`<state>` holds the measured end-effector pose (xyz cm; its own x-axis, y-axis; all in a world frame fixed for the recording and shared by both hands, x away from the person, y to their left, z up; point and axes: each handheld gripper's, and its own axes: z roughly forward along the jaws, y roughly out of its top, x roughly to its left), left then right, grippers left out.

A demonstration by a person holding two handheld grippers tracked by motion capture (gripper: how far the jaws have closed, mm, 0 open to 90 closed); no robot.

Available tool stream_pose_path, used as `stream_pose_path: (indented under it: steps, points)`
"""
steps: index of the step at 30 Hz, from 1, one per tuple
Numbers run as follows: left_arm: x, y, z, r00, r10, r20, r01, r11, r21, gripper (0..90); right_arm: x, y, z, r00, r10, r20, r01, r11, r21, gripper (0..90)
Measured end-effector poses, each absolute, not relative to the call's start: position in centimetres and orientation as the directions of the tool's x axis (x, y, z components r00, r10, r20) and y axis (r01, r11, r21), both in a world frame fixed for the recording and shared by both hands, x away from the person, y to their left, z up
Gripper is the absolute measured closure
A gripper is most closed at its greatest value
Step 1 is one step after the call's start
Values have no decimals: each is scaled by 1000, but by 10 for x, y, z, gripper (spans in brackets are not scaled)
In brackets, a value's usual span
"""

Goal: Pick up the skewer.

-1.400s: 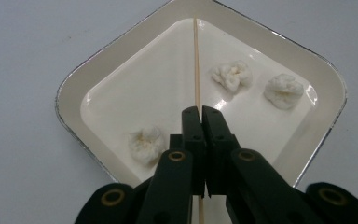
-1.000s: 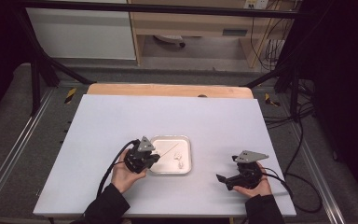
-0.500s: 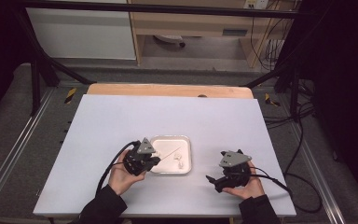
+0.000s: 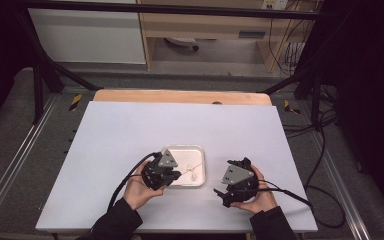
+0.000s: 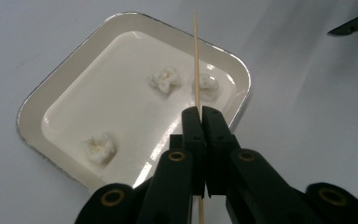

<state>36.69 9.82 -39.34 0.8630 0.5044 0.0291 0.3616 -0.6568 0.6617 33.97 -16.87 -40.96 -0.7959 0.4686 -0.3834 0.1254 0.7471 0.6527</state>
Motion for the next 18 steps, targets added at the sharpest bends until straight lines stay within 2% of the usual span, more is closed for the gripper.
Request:
stream_pose_path:
  steps: [12,18]
  points:
    - [362,55,-389,905,420,61,291,-719,631,889,334,-167,-412,-802,370,-469,27,807,591,131]
    - [359,39,-388,919,389,69,265,-735,624,889,331,-169,-414,-798,302,-522,-46,832,552,205]
